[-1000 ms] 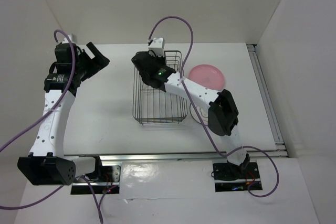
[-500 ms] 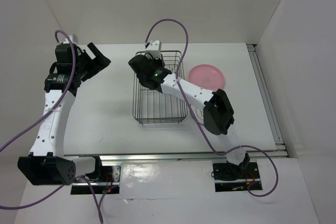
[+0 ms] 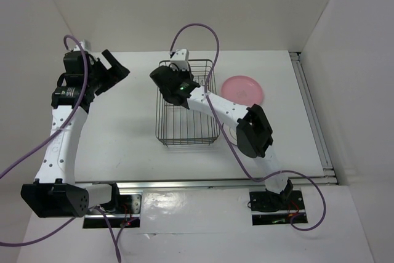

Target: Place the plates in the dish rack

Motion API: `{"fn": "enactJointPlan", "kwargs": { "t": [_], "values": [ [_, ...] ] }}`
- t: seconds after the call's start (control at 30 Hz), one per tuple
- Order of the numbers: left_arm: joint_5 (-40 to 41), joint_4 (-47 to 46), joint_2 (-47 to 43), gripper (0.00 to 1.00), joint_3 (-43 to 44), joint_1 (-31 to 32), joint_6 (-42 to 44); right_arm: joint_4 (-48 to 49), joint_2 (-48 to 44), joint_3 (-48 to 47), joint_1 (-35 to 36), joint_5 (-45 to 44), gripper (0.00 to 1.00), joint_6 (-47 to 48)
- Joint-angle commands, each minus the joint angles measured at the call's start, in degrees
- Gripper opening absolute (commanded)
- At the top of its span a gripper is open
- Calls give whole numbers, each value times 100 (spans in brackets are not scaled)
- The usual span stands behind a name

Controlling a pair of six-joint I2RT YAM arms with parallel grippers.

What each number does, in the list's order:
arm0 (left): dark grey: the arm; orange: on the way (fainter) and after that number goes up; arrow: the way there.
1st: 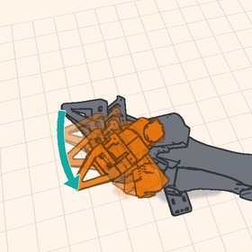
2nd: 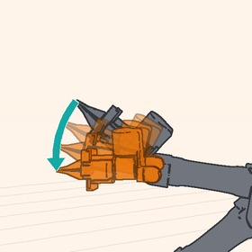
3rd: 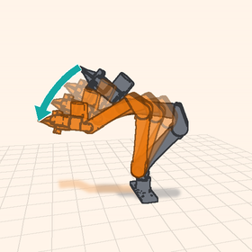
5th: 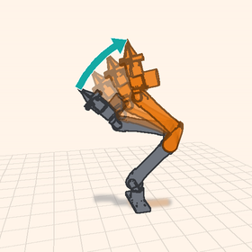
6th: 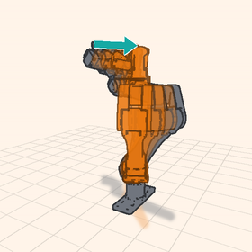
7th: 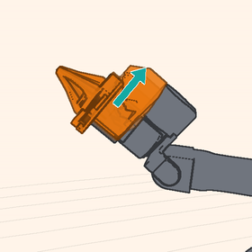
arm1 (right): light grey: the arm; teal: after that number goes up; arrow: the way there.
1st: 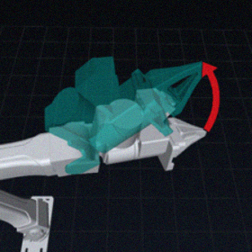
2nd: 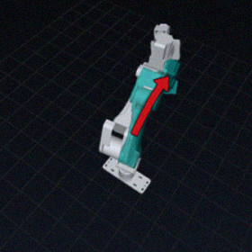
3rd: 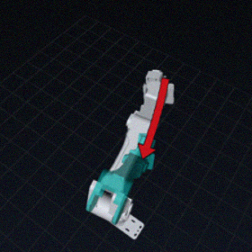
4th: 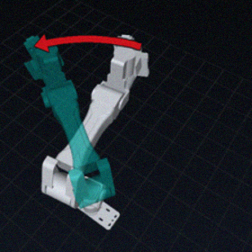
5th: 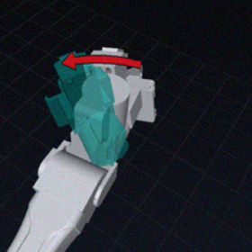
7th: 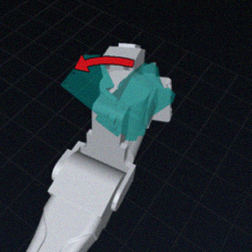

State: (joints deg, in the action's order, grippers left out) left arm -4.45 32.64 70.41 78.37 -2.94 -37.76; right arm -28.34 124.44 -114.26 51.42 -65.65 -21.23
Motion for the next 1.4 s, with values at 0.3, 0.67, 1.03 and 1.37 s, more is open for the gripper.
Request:
{"fn": "enactJointPlan", "kwargs": {
  "t": [0.3, 0.67, 1.03, 1.37],
  "values": [
    [-118, -206, -98, 100, -85, -40, 40, 30, 177, -343, 61, -115, 0, -162],
    [-170, -258, -98, 100, -85, -40, 40, 30, 457, -554, 61, -9, 7, -162],
    [-223, -258, -98, 100, -85, -40, 40, 30, 458, -607, 114, 114, 23, -162],
    [-223, -258, -98, 100, -85, -40, 93, 100, 572, -659, 114, 404, 24, -162]
  ]
}}
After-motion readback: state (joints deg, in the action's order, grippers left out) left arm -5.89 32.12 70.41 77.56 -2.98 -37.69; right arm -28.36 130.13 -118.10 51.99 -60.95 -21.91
